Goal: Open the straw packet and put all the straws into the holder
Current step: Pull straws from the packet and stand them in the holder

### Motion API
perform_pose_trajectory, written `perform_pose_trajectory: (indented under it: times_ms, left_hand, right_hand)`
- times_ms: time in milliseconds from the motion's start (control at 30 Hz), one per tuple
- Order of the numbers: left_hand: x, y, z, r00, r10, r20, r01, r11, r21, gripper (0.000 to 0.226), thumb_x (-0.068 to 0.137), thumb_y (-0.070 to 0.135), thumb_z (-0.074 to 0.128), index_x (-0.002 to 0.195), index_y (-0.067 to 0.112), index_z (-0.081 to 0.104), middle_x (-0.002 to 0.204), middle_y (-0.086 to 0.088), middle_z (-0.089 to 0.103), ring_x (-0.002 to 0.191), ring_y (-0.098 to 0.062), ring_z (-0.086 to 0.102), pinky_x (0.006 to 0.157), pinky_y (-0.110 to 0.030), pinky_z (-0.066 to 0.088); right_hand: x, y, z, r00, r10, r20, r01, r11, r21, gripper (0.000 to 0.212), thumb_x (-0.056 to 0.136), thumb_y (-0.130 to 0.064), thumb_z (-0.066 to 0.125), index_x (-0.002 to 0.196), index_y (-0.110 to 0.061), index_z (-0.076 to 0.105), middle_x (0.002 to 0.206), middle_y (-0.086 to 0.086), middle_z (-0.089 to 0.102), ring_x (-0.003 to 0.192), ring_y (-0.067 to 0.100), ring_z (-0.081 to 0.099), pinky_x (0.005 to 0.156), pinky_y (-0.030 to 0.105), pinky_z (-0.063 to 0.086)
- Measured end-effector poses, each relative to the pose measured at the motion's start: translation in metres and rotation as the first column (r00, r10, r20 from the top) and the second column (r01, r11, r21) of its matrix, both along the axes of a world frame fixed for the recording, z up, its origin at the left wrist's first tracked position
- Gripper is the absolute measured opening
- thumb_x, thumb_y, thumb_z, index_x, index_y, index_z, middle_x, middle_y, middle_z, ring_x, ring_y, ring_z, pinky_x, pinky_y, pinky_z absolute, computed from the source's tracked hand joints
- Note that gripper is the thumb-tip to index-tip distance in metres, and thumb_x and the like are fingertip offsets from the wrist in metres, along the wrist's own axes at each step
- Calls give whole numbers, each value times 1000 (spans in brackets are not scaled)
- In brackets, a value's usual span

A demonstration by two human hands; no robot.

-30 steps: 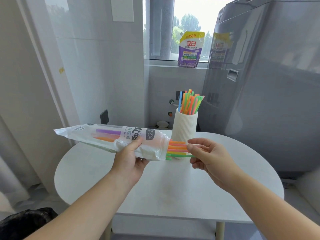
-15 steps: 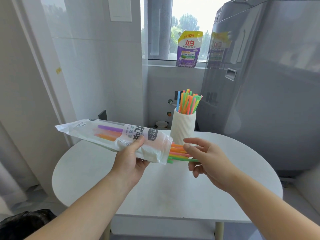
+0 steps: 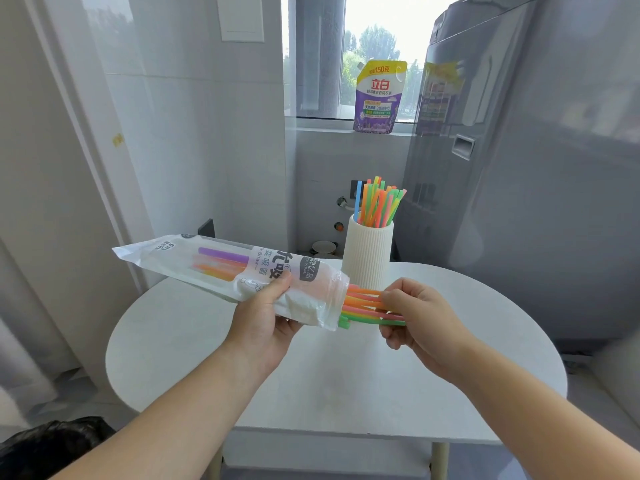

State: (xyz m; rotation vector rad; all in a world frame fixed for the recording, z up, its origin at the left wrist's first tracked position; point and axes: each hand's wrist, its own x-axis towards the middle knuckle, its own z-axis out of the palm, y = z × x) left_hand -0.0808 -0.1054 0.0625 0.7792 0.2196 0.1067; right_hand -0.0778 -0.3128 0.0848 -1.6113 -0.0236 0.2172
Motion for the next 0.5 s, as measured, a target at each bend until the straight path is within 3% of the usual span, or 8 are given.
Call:
perform_pose_trajectory:
  times_ms: [133, 267, 367, 500]
  left_hand:
    - [1, 1, 1, 1000, 6, -1, -6, 1000, -4, 35, 95, 6, 65, 129, 15, 64, 103, -3, 79, 87, -19, 78, 60, -33, 62]
    - [0, 2, 1, 1000, 3, -16, -3, 1000, -10, 28, 96, 6, 64, 122, 16, 66, 100, -2, 80, 85, -18, 78, 60, -33, 62]
    - [0, 6, 1, 999, 15, -33, -16, 1000, -18, 28, 95, 6, 65, 121, 18, 66, 103, -4, 79, 86, -19, 78, 60, -33, 62]
    - [1, 5, 1, 999, 12, -50, -13, 1000, -26, 24, 95, 7, 65, 117, 17, 67, 101, -4, 79, 83, -18, 78, 61, -33, 64]
  right_hand:
    - [-2, 3, -3, 998, 6, 55, -8, 999, 36, 19, 99, -19, 61, 106, -2, 64, 83, 15, 67, 53, 21, 53, 46, 29, 46]
    - [2, 0, -3, 996, -10, 94, 7, 999, 38, 17, 95, -10, 66, 93, 7, 67, 70, 14, 61, 50, 17, 51, 44, 25, 44]
    - [5, -7, 2, 997, -53, 59, 48, 996, 75, 12, 94, -6, 67, 86, 3, 69, 64, 10, 60, 52, 15, 51, 47, 23, 45]
    - [7, -7, 3, 991, -103, -80, 122, 948, 295, 9, 90, -10, 70, 86, -3, 67, 67, 7, 60, 53, 12, 55, 49, 19, 51]
